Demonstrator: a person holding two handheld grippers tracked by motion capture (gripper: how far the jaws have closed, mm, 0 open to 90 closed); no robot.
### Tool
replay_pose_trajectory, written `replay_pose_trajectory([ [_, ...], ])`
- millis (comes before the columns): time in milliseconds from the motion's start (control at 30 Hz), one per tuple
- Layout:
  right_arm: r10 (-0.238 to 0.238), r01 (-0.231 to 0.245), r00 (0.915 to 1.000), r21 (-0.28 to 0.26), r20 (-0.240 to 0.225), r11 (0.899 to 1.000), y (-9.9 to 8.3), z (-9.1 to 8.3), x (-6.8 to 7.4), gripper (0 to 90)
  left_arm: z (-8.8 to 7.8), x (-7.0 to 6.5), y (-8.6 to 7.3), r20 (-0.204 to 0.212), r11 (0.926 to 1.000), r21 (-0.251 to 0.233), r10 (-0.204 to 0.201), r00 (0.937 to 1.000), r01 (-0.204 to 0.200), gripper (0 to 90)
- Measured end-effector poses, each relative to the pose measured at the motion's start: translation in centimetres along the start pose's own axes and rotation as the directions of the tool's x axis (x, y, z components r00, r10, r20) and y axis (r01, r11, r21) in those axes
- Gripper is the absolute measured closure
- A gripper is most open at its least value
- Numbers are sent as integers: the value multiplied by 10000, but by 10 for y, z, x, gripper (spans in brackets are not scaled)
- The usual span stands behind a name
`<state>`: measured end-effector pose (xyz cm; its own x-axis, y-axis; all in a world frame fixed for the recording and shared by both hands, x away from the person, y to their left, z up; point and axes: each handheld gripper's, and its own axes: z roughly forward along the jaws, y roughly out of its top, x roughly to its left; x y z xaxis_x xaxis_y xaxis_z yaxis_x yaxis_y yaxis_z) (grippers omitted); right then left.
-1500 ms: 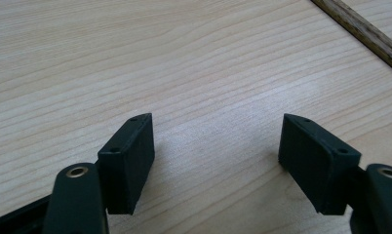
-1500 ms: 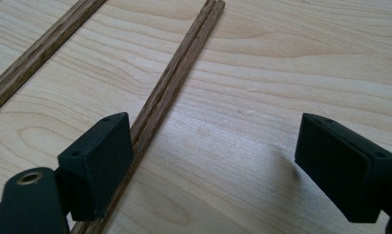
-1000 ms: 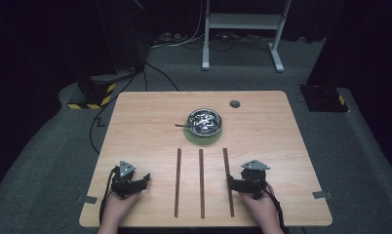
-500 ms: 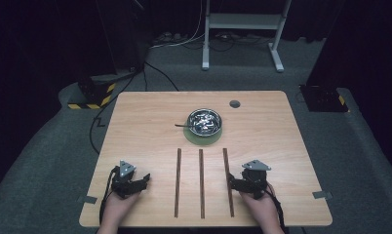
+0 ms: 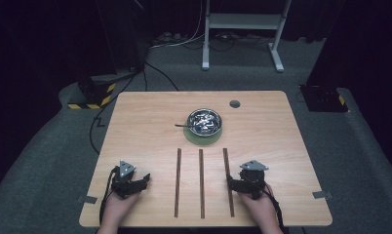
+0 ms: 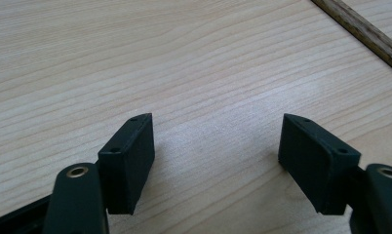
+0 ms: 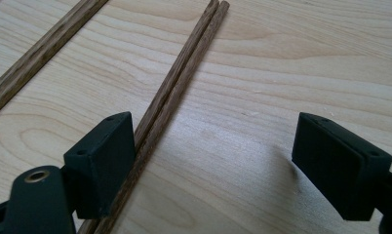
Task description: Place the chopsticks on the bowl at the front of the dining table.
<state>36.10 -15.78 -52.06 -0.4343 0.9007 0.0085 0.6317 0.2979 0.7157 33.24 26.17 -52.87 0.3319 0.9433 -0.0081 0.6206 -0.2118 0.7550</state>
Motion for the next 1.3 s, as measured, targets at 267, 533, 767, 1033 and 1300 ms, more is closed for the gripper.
replay_pose_trajectory([
  [267, 164, -168, 9992, 126, 362, 9998, -1, -2, -10, 175, 0, 0, 0, 0, 10000, 5, -9, 10000, 9, 294],
  [533, 573, -584, 9953, 123, 779, 9982, -2, -3, -27, 178, 0, 0, 0, 3, 10000, 3, -12, 10000, 12, 294],
  [767, 669, -687, 9944, 202, 813, 9974, -4, -5, -42, 228, 0, 0, 0, 5, 10000, 5, -12, 10000, 12, 294],
  [1033, 417, -420, 9982, 63, 429, 9991, -1, -9, -40, 274, 0, 0, 0, 4, 10000, 7, -11, 10000, 11, 294],
  [1300, -88, 88, 10000, -74, 23, 9999, 1, -14, -32, 516, 0, 1, 0, 20, 10000, 47, 28, 10000, -28, 296],
])
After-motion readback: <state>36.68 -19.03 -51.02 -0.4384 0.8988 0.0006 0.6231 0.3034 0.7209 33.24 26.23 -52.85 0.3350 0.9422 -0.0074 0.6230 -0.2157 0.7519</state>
